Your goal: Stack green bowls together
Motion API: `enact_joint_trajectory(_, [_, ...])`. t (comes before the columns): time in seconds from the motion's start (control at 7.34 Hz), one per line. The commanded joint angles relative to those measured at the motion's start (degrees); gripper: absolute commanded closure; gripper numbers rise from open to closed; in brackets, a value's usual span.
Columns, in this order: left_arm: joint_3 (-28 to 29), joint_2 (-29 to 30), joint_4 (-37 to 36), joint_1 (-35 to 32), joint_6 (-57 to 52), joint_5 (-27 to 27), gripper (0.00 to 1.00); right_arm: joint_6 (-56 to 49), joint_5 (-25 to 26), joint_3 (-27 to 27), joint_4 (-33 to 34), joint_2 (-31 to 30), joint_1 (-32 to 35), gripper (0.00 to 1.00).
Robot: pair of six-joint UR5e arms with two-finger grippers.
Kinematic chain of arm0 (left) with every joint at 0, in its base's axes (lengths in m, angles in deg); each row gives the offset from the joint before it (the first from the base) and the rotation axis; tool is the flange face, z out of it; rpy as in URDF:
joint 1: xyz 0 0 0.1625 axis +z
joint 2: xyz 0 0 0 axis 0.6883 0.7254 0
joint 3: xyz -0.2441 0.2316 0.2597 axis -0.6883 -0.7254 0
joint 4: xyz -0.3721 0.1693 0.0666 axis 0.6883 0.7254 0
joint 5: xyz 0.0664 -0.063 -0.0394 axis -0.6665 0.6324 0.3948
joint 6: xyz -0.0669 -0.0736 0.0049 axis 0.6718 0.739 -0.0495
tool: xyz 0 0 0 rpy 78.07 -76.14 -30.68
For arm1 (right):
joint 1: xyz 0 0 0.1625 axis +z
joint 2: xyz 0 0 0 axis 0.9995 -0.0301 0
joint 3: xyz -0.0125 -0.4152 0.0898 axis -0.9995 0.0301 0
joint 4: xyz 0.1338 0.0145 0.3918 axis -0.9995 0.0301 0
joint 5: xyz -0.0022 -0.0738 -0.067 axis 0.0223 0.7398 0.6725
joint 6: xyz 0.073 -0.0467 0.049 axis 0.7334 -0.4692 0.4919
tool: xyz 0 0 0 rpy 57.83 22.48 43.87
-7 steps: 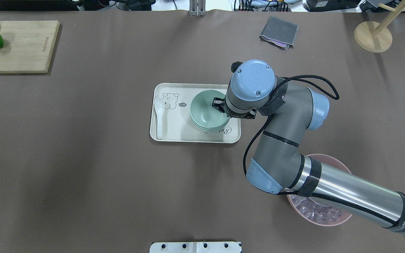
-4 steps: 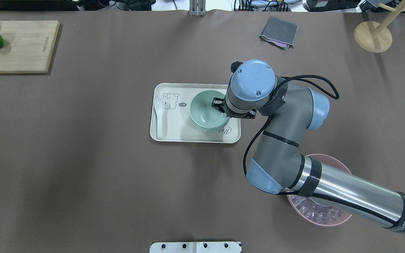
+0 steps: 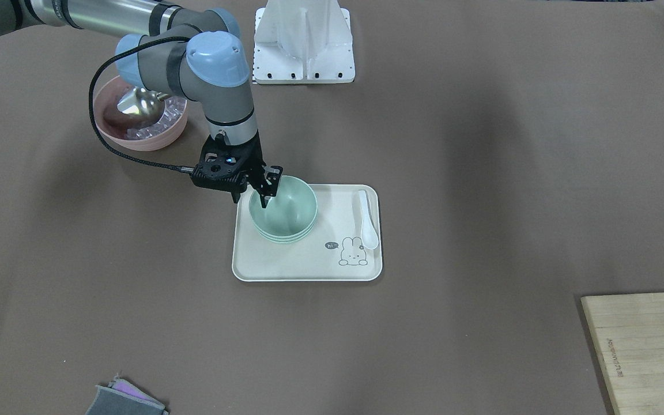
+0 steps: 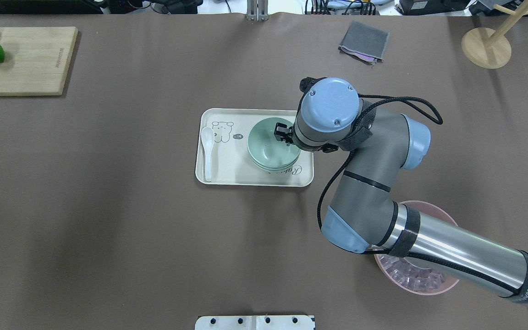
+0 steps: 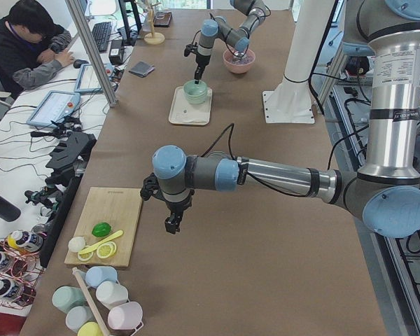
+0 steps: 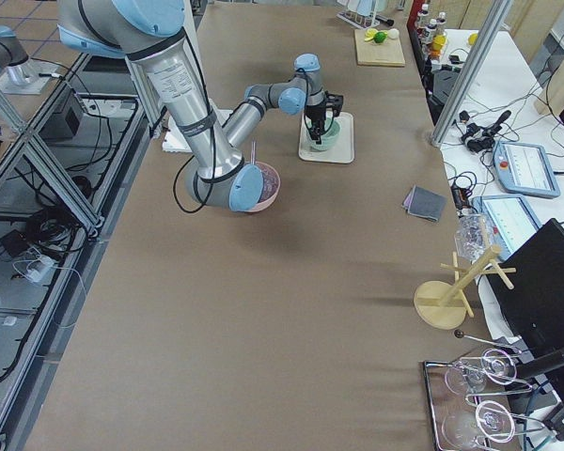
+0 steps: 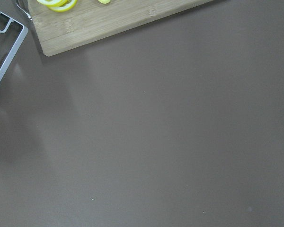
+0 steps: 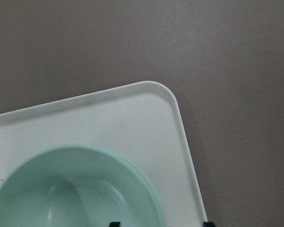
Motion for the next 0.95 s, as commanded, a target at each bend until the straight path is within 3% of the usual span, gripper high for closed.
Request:
enact_joint_trajectory(0.0, [0.0,0.0,0.0,-0.1,0.0,0.0,0.02,-2.8,-2.7,-0.3,0.5,-0.1,1.9,0.00])
enact_joint_trajectory(0.27, [0.0,0.0,0.0,-0.1,0.0,0.0,0.02,-9.9,-5.9,-1.9,0.5,-3.3,6.6,0.00])
enact_joint_trajectory(0.82, [0.0,-0.4,0.0,-0.2,0.2,0.0,0.02,-36.5,-18.6,-9.9,0.5,-19.7,21.7,0.00])
